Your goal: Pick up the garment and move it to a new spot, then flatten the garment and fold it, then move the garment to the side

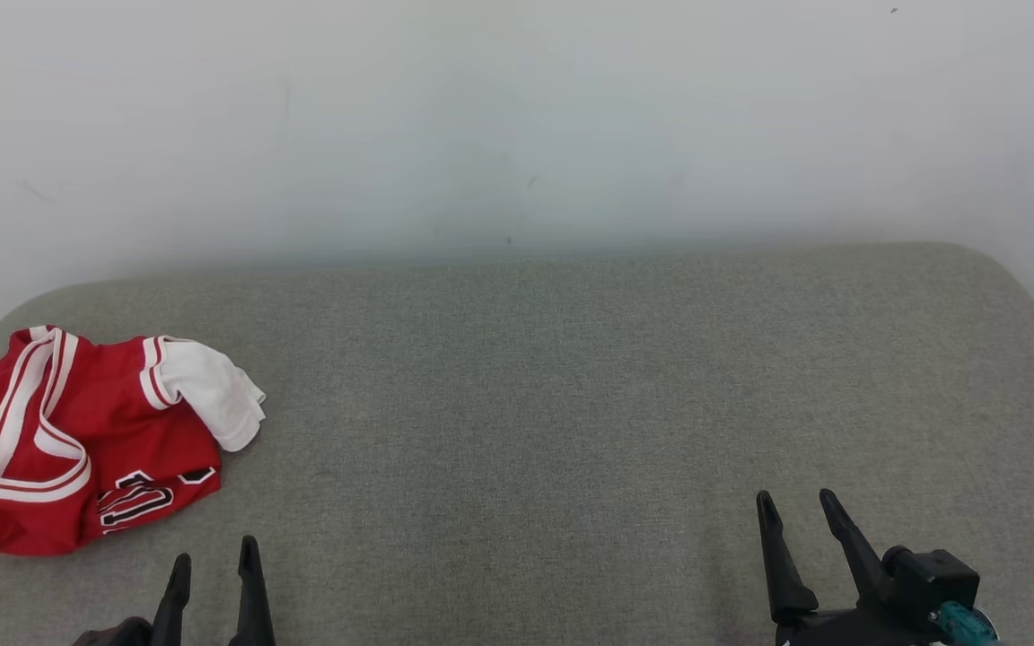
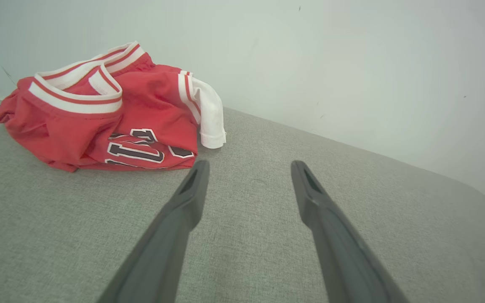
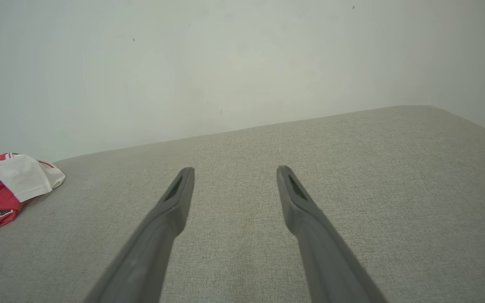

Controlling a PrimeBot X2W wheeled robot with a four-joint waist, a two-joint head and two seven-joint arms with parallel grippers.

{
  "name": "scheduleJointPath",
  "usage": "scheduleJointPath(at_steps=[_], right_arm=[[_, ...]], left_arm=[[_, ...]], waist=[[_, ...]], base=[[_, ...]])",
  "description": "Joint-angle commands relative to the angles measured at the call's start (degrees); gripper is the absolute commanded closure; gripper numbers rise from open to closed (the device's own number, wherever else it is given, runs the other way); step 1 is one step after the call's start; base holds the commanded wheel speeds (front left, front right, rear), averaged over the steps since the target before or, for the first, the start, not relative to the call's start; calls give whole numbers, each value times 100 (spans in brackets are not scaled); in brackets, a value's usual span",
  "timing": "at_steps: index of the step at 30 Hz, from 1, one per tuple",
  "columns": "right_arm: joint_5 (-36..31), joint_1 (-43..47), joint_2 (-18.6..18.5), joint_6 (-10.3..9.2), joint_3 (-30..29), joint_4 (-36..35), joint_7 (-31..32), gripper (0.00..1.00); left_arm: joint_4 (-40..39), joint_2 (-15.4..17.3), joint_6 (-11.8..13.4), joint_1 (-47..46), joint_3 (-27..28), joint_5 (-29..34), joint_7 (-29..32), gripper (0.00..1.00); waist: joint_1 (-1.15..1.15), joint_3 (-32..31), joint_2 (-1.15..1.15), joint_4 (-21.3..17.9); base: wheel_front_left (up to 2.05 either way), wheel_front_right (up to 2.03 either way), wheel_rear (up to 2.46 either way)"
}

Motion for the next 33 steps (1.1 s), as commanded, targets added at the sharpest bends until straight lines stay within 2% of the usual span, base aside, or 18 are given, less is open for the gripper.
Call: scheduleJointPath(at_steps=[1,14,33], right_arm=[[-137,58,-9,-11,14,-13,-54,0],[-667,75,-9,-12,70,15,-146,0],[-636,96,-9,-12,28,-20,-116,0]], left_arm=[[4,32,39,41,5,144,-52,0],[101,37,96,79,-9,527,-182,0],[148,36,154,86,-59,422,-177,0]], waist=[[0,-4,0,-3],[0,-34,0,14],[0,-9,0,34]], base=[[0,0,0],[0,0,0],[0,0,0]])
